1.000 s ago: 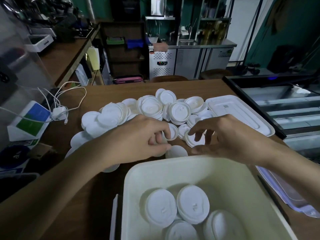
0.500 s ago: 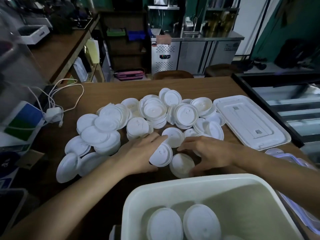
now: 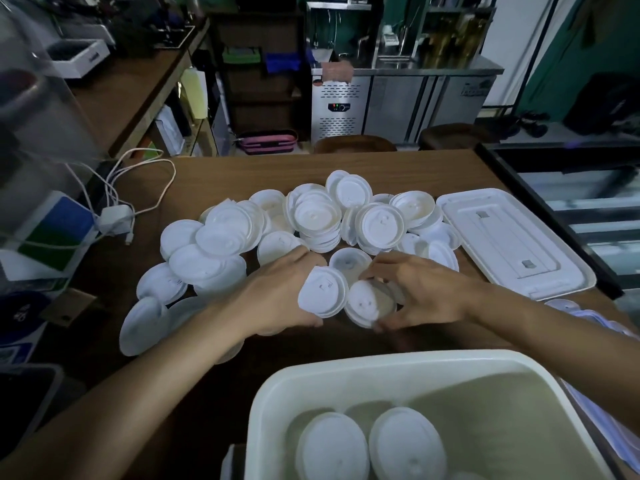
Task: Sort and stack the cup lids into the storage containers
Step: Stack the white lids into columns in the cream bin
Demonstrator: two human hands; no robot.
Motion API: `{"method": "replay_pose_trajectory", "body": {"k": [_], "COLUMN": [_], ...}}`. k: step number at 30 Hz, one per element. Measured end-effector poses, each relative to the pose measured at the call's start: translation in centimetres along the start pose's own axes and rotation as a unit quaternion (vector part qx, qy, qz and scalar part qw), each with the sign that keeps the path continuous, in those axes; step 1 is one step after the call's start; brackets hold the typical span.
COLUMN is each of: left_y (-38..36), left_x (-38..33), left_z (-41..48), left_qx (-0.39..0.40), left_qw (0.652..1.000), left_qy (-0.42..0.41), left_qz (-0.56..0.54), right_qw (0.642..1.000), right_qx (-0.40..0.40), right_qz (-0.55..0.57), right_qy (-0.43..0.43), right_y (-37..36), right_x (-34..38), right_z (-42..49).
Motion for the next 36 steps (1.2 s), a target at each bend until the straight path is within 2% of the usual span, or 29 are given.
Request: {"method": "replay_pose_trajectory", "body": {"k": [14, 22, 31, 36], "left_y": [-0.4, 0.5, 2.6, 5.7], "left_x": [0.2, 0.4, -0.6, -4.6], "left_z": [-0.3, -0.4, -1.5, -4.1], "left_qx": [0.008, -0.007, -0.058, -0.072], "left_qw": [1.0, 0.993, 0.985, 0.977], "left_qy": [0.002, 0.014, -0.001, -0.036], "left_qz": [-0.024, -0.116, -0.16, -0.196], "right_qw": [0.994, 0.986, 0.983, 0.98], "right_qx": [-0.058, -0.11, -0.143, -0.159], "right_qz": [0.066, 0.094, 0.095, 0.102], "right_qy": [-0.062, -0.079, -0.062, -0.055], "right_y": [3.0, 5.3, 7.0, 7.4], "right_x": [0.3, 1.5, 4.9, 7.5], "right_z": [-2.9, -5.0, -7.9, -10.2]}}
Point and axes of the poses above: each hand's wrist, its own z-axis towards the middle knuckle, its own y-axis out of the back of the hand, x = y × z, the point moved 4 cm from there along z, towards the middle knuckle, and after that the axes turned 1 degree about -y, right-handed, at the moved point
